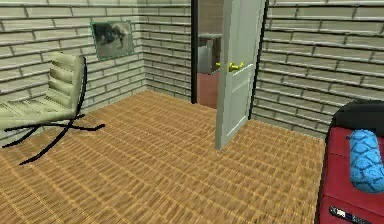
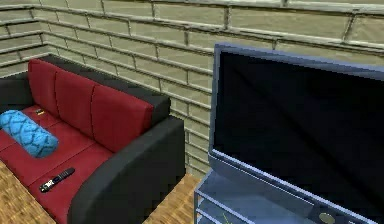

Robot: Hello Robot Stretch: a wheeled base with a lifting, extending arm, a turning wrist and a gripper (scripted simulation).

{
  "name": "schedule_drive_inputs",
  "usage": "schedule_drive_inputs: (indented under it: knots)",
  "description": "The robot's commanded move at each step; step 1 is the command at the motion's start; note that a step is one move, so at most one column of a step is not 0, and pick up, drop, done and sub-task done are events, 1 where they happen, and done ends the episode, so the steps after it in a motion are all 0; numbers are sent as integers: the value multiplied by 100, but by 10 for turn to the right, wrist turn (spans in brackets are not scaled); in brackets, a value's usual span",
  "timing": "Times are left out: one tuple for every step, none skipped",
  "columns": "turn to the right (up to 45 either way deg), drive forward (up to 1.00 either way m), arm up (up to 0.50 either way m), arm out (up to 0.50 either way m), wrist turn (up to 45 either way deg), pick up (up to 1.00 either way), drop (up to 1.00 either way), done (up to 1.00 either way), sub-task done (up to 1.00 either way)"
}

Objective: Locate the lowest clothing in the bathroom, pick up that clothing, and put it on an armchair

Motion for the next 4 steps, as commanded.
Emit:
schedule_drive_inputs:
  knots:
    - [-90,0,0,0,0,0,0,0,0]
    - [0,100,0,0,0,0,0,0,0]
    - [0,100,0,0,0,0,0,0,0]
    - [-120,0,0,0,0,0,0,0,0]
